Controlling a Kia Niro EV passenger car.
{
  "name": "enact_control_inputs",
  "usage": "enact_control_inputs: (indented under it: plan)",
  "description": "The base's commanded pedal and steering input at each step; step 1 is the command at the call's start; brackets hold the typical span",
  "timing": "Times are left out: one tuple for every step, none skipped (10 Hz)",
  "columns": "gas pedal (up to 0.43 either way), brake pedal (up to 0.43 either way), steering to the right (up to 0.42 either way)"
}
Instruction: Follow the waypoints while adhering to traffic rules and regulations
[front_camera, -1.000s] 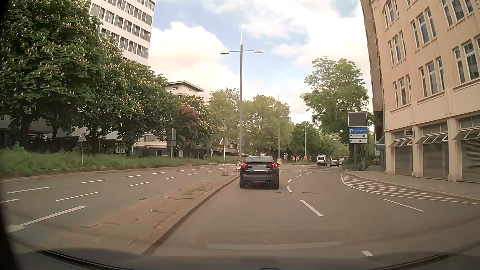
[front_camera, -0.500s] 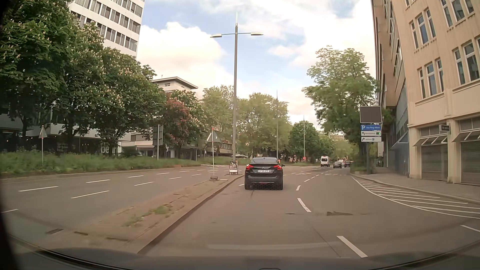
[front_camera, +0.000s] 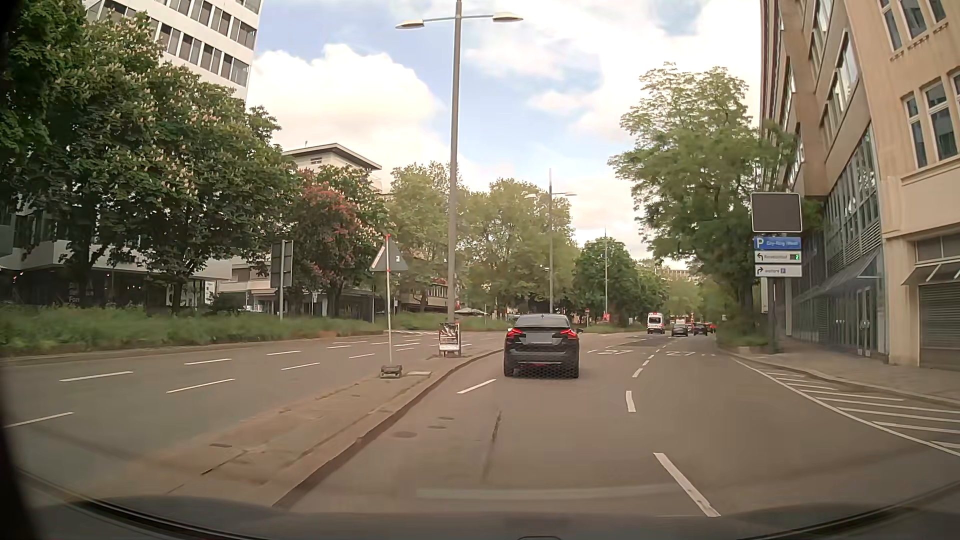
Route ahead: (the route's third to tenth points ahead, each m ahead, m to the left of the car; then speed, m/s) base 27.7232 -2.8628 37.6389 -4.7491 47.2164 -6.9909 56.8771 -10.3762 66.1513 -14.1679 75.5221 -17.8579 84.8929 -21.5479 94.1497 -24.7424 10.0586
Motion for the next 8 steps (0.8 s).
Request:
enact_control_inputs:
  plan:
    - [0.079, 0.0, 0.013]
    - [0.079, 0.0, 0.016]
    - [0.079, 0.0, 0.02]
    - [0.079, 0.0, 0.021]
    - [0.079, 0.0, 0.024]
    - [0.079, 0.0, 0.025]
    - [0.087, 0.0, 0.028]
    - [0.087, 0.0, 0.034]
